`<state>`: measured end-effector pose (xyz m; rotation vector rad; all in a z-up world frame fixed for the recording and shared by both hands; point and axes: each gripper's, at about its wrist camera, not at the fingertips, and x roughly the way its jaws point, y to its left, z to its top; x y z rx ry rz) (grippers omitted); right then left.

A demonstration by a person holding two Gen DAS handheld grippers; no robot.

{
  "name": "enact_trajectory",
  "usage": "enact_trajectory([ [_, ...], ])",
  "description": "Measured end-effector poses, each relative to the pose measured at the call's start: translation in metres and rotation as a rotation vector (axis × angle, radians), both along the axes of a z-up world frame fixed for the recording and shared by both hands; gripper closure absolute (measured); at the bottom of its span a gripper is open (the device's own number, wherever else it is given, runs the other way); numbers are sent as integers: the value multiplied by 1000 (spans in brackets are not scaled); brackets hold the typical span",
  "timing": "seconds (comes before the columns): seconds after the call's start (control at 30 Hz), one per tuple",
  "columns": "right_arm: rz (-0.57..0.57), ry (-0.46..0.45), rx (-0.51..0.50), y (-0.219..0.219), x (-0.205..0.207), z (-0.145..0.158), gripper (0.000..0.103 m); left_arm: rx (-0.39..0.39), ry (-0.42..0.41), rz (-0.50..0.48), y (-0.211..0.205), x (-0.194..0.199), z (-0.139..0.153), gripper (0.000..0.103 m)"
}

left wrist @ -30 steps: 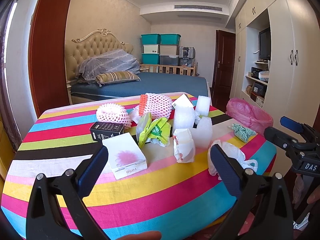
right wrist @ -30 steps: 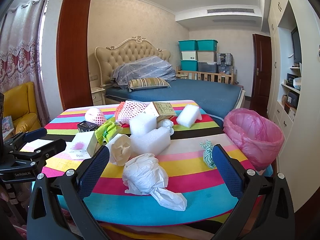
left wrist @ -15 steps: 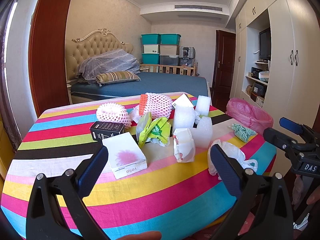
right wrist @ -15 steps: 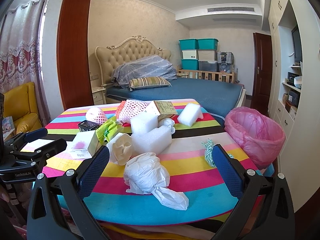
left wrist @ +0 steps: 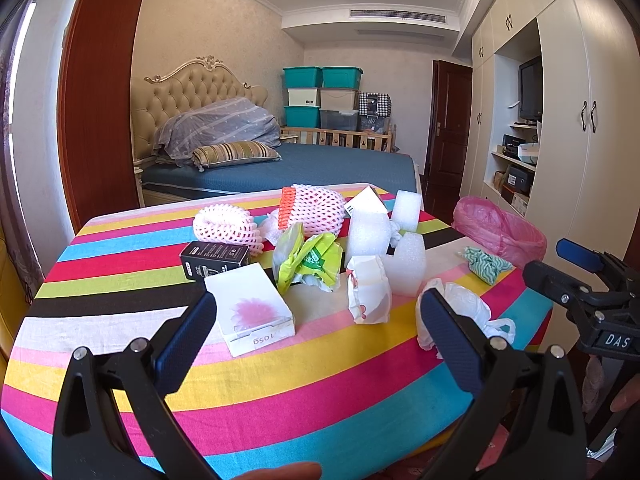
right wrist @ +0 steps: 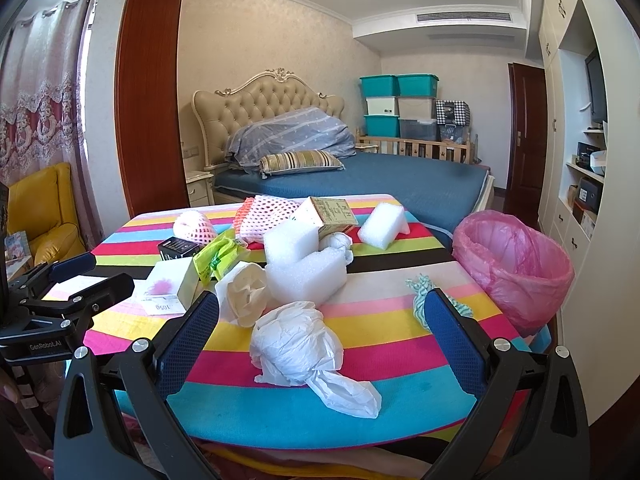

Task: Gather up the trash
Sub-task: 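Grasp the white plastic bag with the right tool while the left tool grasps the white box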

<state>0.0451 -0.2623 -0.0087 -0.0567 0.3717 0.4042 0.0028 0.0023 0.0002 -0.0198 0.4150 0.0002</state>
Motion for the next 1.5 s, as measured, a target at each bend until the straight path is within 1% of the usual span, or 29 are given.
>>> enact_trajectory([
  [0.13,4,21,-9,2,3,-5,7,-9,10,4,5,0,-3,4],
  [0.23,11,34,-30,6,6,-11,7,-22,17,37,13,2,-8,4],
  [0.33,20,46,-64,12,14,-19,7,-24,56,66,24,11,-13,5],
  [0.4,29,66,-80,16,20,-26,7,-23,52,79,32,15,-16,5],
  [0.43,34,73,-84,17,22,-29,7,-31,64,89,37,17,-19,5],
  [0.47,39,81,-88,19,25,-32,7,-58,66,97,43,20,-22,5],
  [0.5,42,87,-95,21,28,-35,7,-65,55,104,48,21,-24,5],
  [0.53,47,95,-107,24,32,-39,7,-84,80,103,54,24,-29,5],
  [0.57,50,102,-116,27,35,-41,7,-120,113,95,57,27,-33,5],
  [0.63,58,118,-136,32,43,-48,7,-169,151,98,66,32,-40,5],
  [0.67,61,131,-146,35,48,-52,7,-158,184,105,68,32,-43,5],
  [0.7,64,140,-151,37,50,-55,7,-172,196,107,70,33,-46,5],
  [0.77,74,162,-152,38,55,-62,7,-172,227,120,72,36,-51,5],
  [0.87,81,181,-168,40,61,-72,7,-198,223,134,73,45,-54,5],
  [0.9,80,184,-172,40,62,-74,7,-183,223,146,72,50,-54,5],
  [1.0,80,194,-155,36,65,-77,7,-172,220,161,69,65,-54,5],
  [1.1,79,194,-147,33,67,-77,9,-182,250,164,70,85,-56,5],
  [1.23,88,198,-139,31,68,-79,14,-182,300,175,71,105,-62,5],
  [1.3,100,193,-140,31,67,-79,19,-182,312,182,71,111,-65,5],
  [1.33,107,185,-144,32,66,-79,26,-174,316,191,70,111,-66,7],
  [1.37,113,176,-149,33,65,-79,32,-172,320,188,69,112,-67,17],
  [1.4,120,170,-154,34,63,-79,36,-174,332,174,68,113,-69,25],
  [1.43,134,163,-157,35,62,-79,44,-180,343,154,67,113,-71,25],
  [1.47,144,155,-160,37,60,-79,49,-183,337,154,67,112,-71,26],
  [1.5,149,144,-163,37,58,-78,52,-182,334,157,66,109,-71,27],
])
